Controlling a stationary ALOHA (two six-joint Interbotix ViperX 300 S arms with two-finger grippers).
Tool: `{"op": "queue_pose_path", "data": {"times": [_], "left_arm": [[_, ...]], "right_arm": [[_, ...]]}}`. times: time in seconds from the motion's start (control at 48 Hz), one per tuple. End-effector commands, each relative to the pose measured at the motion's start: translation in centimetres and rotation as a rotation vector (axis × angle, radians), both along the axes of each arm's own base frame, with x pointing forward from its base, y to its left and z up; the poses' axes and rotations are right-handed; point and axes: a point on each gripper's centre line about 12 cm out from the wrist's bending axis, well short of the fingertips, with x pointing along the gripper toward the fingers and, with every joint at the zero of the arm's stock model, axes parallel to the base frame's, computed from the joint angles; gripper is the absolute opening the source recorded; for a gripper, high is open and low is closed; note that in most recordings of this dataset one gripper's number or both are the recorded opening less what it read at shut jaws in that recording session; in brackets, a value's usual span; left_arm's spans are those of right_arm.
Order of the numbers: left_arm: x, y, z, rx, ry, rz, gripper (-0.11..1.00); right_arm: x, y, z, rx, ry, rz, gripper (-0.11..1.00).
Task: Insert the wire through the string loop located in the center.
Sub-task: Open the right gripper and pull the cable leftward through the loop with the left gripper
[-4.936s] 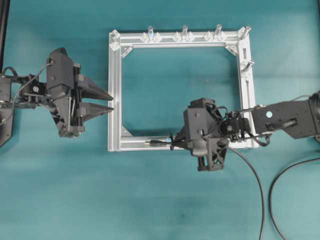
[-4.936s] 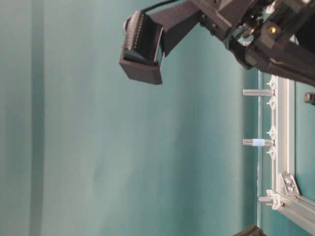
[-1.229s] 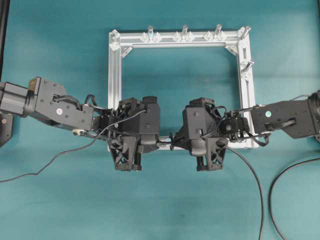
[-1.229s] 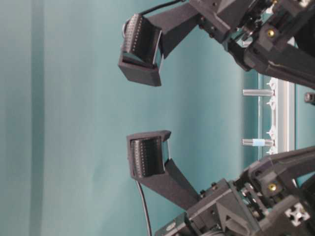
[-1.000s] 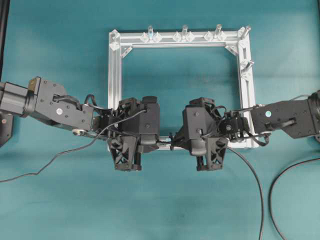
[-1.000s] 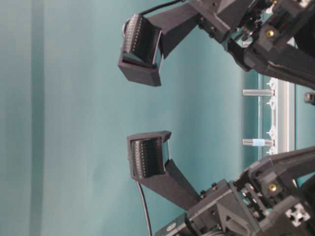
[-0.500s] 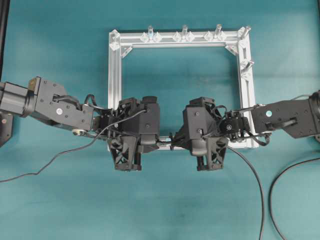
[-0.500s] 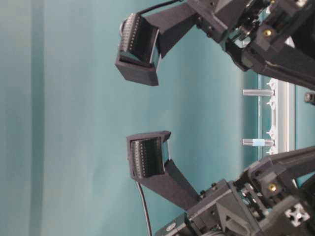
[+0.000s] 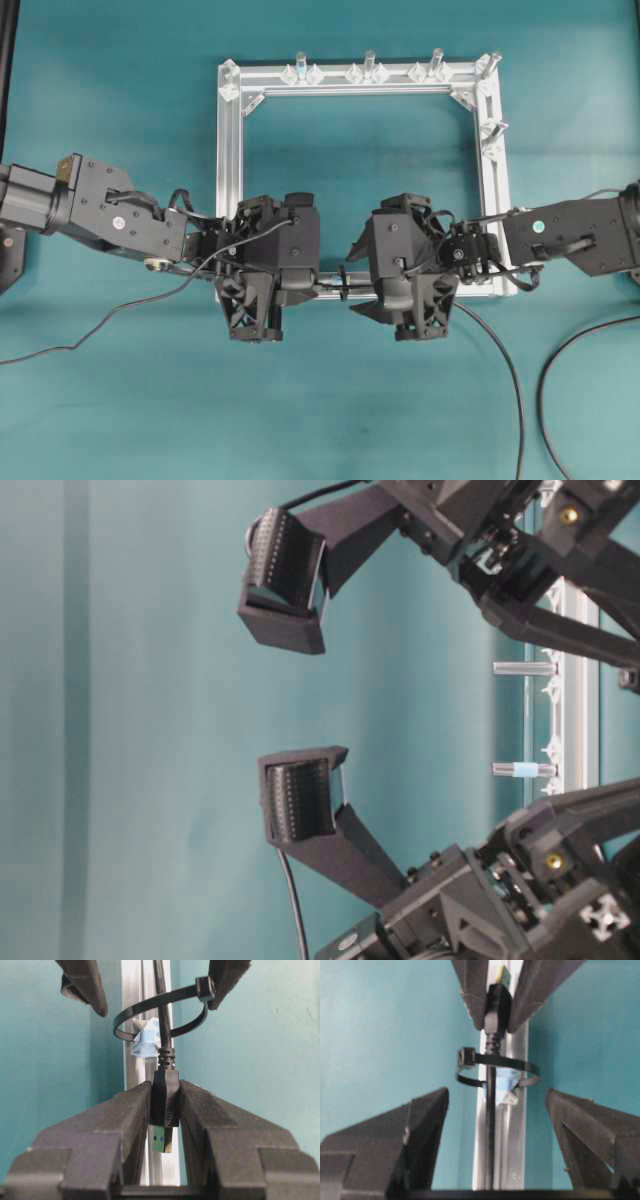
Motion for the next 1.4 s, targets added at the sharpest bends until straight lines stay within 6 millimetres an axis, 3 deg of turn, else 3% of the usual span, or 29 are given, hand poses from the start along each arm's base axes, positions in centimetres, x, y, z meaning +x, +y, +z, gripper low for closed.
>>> {"op": "queue_pose_path", "data": {"times": [0.0, 0.479, 0.875, 1.375], "left_arm": [[0.3, 0.1, 1.1, -0.001, -0.032, 0.001, 0.2], [-0.3, 0.2, 1.2, -0.002, -0.026, 0.002, 0.2], [-5.0, 0.7, 1.3, -0.003, 0.02, 0.007, 0.2], [-9.3, 1.2, 1.3, -0.025, 0.045, 0.033, 0.2]], "right_arm": [[0.4, 0.0, 1.7, 0.005, -0.049, 0.001, 0.78], [-0.1, 0.0, 2.1, 0.0, -0.019, 0.0, 0.78], [-0.4, -0.1, 2.1, -0.003, -0.005, 0.0, 0.78], [-1.0, -0.2, 2.1, -0.004, -0.001, 0.0, 0.78]]}}
